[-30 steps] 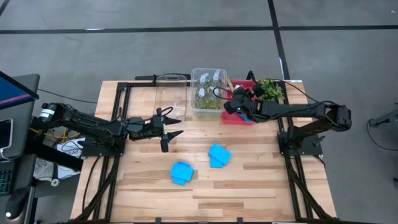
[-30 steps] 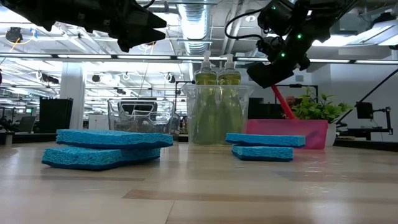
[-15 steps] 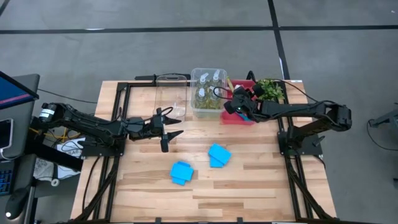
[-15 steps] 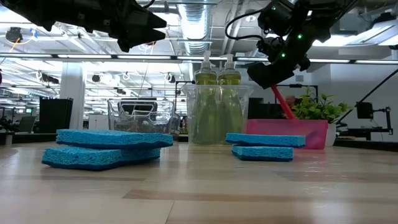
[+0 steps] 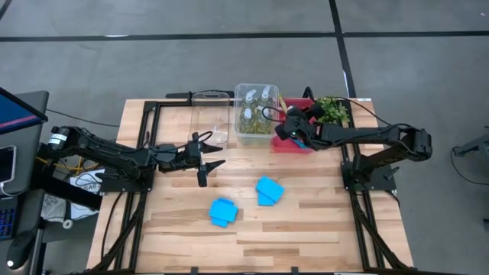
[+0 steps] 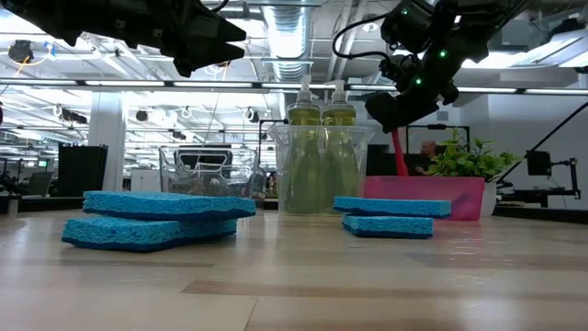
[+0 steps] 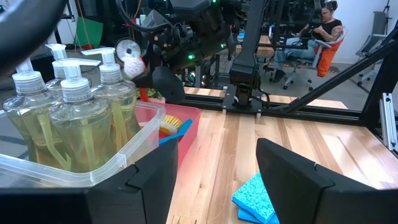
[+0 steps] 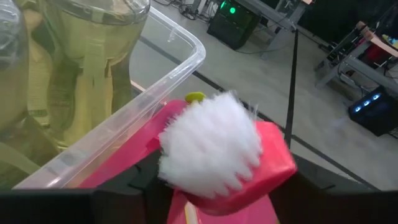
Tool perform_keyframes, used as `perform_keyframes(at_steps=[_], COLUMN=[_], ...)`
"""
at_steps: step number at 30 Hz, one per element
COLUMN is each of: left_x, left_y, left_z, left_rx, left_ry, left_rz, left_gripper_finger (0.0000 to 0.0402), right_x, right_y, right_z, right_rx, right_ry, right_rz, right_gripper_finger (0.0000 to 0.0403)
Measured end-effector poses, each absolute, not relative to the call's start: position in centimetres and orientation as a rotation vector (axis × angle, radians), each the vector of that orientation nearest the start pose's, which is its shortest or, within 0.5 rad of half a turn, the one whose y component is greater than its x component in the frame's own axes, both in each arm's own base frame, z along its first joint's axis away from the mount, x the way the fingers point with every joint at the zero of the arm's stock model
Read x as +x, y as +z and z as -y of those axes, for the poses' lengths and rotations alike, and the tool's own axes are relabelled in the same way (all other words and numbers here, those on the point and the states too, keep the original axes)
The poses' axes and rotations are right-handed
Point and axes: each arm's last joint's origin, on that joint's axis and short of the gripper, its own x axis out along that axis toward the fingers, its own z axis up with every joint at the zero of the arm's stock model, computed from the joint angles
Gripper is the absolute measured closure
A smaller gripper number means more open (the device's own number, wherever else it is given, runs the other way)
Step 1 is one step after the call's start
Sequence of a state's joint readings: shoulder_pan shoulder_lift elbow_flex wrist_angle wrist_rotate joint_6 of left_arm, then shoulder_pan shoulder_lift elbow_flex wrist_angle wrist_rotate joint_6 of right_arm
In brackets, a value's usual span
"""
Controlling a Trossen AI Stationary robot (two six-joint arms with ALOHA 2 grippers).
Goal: Pick & Place Kitchen Sink Supplies
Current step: Put the red dish brush into the pink bin, then put the blue sponge into the transparent bin
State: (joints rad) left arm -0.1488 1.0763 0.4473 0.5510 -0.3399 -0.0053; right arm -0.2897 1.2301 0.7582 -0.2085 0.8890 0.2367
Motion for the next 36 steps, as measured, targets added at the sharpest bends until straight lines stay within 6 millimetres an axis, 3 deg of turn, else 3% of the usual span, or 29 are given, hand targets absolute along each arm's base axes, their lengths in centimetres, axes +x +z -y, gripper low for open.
perform_keyframes(at_steps=[7,36], left_x=[22.18,22.18], left_y=[23.28,23.28], left_z=[2.35,2.35], left_rx=[0.014,0.014], left_ry=[0.191,0.191], left_rz=[-0.075,-0.075], left_gripper_finger=[0.0183,0.0183], right_x=[22.75,22.75], right_y=[24.03,24.04], right_z=[9.13,9.13], right_rx=[-0.012,-0.012], right_ry=[-1.203,-1.203], right_rz=[-0.548,-0.548], right_gripper_finger=[0.0154,0.0153])
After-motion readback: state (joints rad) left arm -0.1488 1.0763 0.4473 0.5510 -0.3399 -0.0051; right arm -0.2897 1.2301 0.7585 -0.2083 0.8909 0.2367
